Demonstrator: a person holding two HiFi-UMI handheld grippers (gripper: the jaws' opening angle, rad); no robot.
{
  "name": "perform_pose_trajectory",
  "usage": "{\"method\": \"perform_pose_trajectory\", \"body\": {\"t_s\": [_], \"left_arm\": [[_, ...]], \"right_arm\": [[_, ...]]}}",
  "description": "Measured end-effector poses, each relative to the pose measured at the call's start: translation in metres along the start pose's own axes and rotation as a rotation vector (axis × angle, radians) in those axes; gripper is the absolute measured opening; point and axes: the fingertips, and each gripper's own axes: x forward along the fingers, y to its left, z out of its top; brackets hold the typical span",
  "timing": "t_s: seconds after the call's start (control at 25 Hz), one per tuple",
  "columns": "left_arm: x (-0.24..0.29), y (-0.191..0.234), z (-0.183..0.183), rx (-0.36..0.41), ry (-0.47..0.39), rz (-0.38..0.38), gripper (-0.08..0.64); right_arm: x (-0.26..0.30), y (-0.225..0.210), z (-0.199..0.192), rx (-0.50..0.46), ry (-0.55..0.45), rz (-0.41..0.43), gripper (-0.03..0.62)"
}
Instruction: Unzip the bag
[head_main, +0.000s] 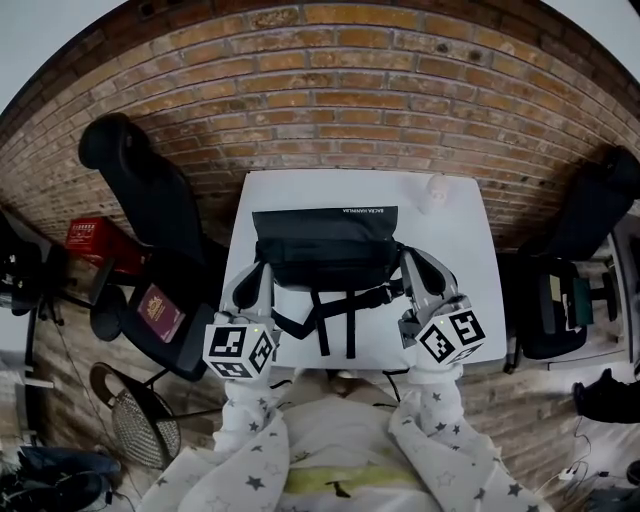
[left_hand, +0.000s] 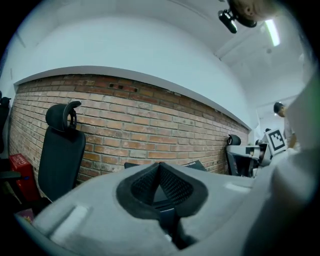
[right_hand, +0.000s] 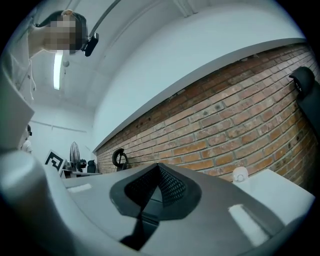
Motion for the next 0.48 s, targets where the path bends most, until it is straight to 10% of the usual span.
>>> {"method": "perform_pose_trajectory", "body": {"t_s": [0.48], "left_arm": [[-0.001,0.003,0.012,0.021,-0.035,0.018,-0.002]], "right_arm": [[-0.003,-0.005,0.004,-0.003,-0.019,-0.033,0.006]]}}
